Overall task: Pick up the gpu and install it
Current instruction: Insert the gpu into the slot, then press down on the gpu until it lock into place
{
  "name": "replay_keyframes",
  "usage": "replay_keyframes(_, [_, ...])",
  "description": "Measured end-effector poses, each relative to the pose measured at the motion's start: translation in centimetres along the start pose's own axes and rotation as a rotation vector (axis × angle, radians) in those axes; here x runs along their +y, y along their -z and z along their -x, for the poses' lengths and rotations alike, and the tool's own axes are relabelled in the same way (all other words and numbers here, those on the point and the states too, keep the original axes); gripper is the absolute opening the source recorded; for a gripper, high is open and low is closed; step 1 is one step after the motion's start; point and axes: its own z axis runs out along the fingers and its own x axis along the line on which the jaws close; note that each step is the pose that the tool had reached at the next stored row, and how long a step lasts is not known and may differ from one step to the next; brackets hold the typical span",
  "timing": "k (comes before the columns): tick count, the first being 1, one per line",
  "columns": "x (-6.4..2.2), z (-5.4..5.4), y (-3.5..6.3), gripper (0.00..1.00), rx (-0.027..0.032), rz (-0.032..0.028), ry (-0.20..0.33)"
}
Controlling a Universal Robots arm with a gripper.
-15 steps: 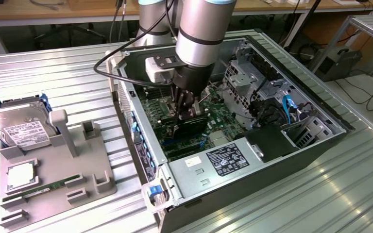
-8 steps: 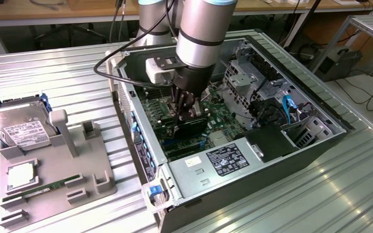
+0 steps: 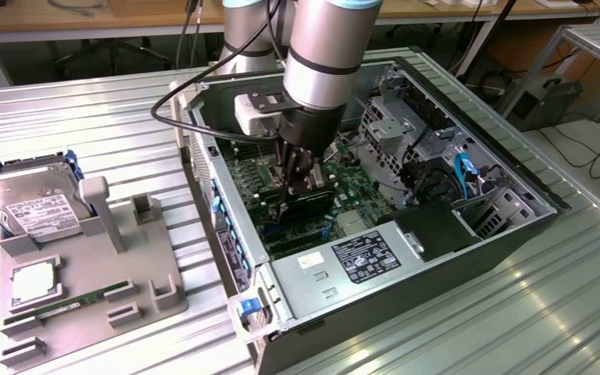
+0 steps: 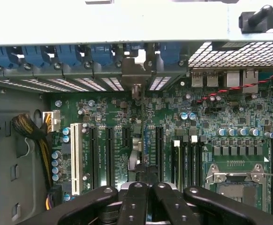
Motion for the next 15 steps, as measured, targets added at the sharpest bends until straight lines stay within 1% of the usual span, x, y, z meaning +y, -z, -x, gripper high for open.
replay_keyframes(3, [0.00,0.0,0.00,0.11,-0.0002,-0.0001,0.000])
replay_keyframes(4, [0.01,0.0,0.23,0.11,-0.0026,-0.0011,0.000])
replay_keyframes(5, [0.06,0.0,1.03,0.11,-0.0012,-0.0006,0.000])
replay_keyframes(6, [0.09,0.0,1.52,0.11,-0.0003,-0.0002,0.000])
replay_keyframes(8, [0.14,0.0,2.56,0.11,-0.0004,-0.0002,0.000])
replay_keyframes(9, [0.15,0.0,2.77,0.11,-0.0004,-0.0002,0.000])
replay_keyframes(15, [0.16,0.0,2.77,0.11,-0.0004,-0.0002,0.000])
